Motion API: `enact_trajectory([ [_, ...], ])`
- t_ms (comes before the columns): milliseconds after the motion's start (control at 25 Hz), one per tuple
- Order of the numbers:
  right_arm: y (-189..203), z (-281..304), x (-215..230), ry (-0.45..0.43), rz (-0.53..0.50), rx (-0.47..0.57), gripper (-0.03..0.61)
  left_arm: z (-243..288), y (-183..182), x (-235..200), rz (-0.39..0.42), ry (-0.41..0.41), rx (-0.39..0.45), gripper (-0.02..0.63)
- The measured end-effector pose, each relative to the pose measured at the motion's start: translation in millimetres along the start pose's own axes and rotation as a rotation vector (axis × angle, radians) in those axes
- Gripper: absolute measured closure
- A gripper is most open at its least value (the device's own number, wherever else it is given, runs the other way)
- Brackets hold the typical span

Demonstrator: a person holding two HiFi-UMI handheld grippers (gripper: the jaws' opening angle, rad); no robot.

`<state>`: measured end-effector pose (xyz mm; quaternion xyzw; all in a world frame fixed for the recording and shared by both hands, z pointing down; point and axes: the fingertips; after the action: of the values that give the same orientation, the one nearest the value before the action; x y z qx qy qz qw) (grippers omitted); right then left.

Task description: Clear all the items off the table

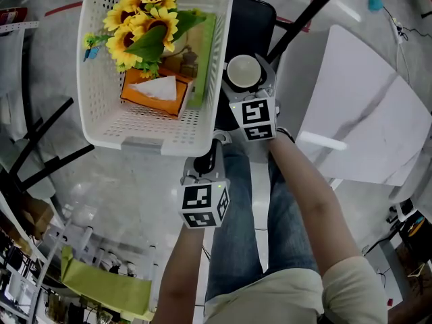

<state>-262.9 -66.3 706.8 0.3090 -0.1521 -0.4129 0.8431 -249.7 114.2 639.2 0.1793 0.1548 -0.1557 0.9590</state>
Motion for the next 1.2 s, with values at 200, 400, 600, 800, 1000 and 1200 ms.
enact_trajectory([
  [200, -1, -1, -6, -0.044, 0.019, -0.008, 0.118, 0, 2, 7, 0.006, 0.004, 0.0, 0.604],
  [400, -4, -9, -3, -0.041, 0.017, 0.004, 0.106, -1, 4, 12, 0.014, 0.005, 0.002, 0.604],
  [600, -3, -23, 1, -0.038, 0.011, 0.011, 0.106, -3, 4, 15, 0.022, 0.004, 0.01, 0.604],
  [800, -2, -46, 3, -0.035, 0.023, 0.015, 0.107, -8, 3, 19, 0.023, 0.001, 0.025, 0.605],
  [1000, 1, -77, 4, -0.03, 0.062, 0.018, 0.129, -18, 5, 27, 0.024, 0.002, 0.042, 0.604],
  [1200, 3, -113, 8, -0.006, 0.092, 0.035, 0.264, -28, 7, 34, 0.014, -0.004, 0.07, 0.604],
])
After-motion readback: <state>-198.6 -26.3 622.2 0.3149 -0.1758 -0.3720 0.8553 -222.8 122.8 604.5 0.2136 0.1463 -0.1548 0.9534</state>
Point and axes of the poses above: the fingertips, and each gripper's own axes: z forward along the fingers, x to its right, y out of its underside, and after that the axes turned 13 degrees about -x, right-handed
